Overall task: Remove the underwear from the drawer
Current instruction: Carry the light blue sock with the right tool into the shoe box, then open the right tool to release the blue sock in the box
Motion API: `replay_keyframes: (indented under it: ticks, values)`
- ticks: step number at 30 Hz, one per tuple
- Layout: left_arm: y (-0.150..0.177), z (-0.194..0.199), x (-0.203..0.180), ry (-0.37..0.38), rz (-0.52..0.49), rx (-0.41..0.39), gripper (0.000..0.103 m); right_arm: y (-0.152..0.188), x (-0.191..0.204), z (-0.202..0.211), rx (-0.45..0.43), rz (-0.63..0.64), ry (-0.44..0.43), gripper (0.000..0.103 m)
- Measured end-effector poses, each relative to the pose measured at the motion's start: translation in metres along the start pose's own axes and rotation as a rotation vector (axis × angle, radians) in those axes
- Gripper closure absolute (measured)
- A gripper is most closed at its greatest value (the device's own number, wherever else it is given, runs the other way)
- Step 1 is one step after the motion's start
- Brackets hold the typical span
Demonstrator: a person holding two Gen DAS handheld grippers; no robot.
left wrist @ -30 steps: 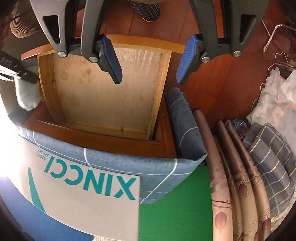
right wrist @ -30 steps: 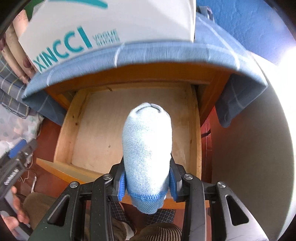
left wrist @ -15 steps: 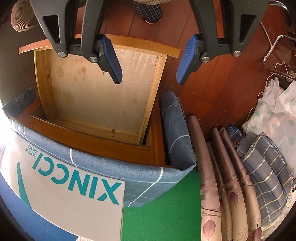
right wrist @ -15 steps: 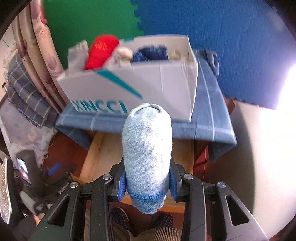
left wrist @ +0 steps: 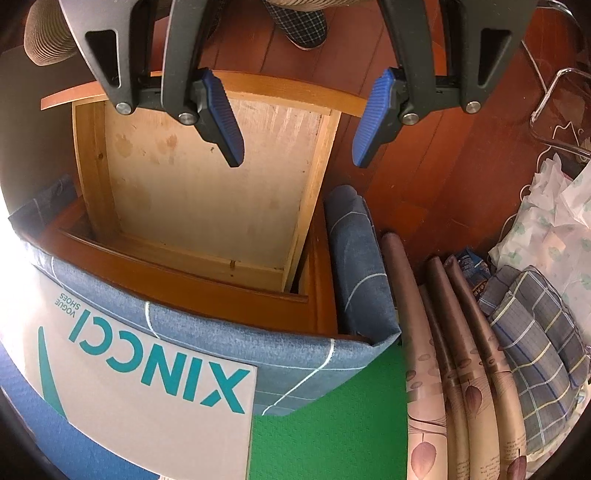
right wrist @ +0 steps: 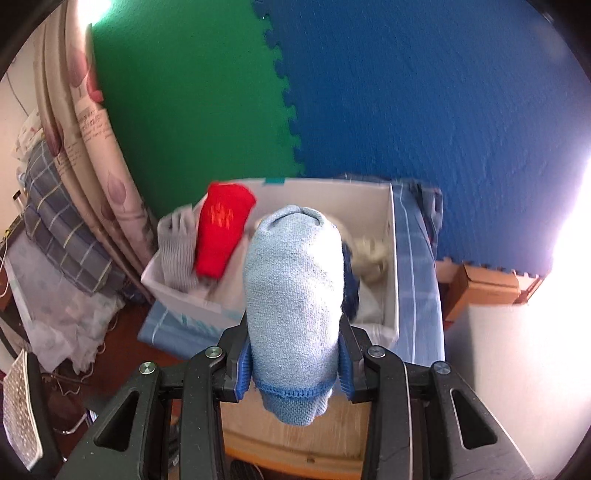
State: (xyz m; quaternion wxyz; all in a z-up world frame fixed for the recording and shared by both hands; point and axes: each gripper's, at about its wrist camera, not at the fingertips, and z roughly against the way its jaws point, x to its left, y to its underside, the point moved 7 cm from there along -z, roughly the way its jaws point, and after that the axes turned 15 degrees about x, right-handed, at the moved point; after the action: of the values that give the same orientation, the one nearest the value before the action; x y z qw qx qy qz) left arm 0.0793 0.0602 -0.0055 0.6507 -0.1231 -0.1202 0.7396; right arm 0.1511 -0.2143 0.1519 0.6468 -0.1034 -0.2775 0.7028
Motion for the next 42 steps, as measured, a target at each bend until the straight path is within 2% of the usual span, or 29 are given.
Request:
replay_keyframes:
  ticks: [5, 11, 22, 30, 33, 37, 42]
  values:
    - [0.0, -0.002, 0.0, 0.009, 0.005, 0.007, 0.04, -0.032, 0.009, -0.021, 0.02, 0.012, 0.013, 0.068]
    - [0.001, -0.005, 0.0, 0.011, 0.002, 0.017, 0.04, -0.049, 0.021, -0.061, 0.077, 0.028, 0.035, 0.068]
    - [0.001, -0.007, -0.001, 0.002, 0.0, 0.02, 0.04, -0.05, 0.02, -0.118, 0.171, 0.026, 0.096, 0.068]
    - [0.001, -0.008, 0.0, 0.002, 0.009, 0.025, 0.04, -0.043, 0.018, -0.135, 0.192, 0.002, 0.094, 0.064]
    - [0.002, -0.009, 0.0, 0.001, 0.008, 0.029, 0.04, -0.043, 0.02, -0.131, 0.183, 0.011, 0.101, 0.059]
    - [0.002, -0.009, 0.0, 0.0, 0.012, 0.03, 0.04, -0.045, 0.021, -0.119, 0.153, 0.01, 0.108, 0.039]
    - [0.003, -0.01, 0.001, 0.007, 0.021, 0.037, 0.04, -0.046, 0.022, -0.08, 0.08, 0.029, 0.129, 0.03]
